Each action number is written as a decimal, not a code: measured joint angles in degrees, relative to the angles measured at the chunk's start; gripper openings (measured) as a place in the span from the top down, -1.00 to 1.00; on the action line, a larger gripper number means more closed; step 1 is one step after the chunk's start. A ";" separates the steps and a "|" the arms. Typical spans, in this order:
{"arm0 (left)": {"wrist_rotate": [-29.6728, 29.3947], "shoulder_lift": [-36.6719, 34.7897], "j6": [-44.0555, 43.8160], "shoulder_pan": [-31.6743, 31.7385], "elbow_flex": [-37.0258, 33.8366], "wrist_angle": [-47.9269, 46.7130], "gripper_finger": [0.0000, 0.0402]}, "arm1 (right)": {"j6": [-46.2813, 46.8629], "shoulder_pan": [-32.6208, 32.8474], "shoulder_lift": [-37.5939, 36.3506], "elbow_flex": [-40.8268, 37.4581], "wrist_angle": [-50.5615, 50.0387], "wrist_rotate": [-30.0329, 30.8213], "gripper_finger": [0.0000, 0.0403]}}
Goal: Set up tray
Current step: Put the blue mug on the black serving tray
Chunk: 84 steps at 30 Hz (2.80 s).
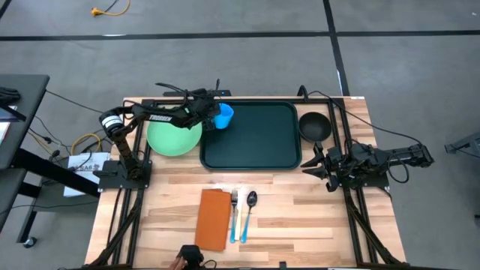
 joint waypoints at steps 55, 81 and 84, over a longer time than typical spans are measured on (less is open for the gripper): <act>-14.99 0.04 5.31 -11.12 -0.02 -6.28 -0.11 | 0.48 0.00 -0.01 0.00 0.42 0.00 0.59; -30.02 -10.70 -2.60 -16.19 0.00 -7.03 -0.11 | 0.48 0.00 0.00 0.00 0.37 -0.01 0.59; -23.06 -15.03 -8.24 -18.12 0.00 -6.90 -0.11 | 0.46 0.00 -0.01 0.00 0.37 0.00 0.59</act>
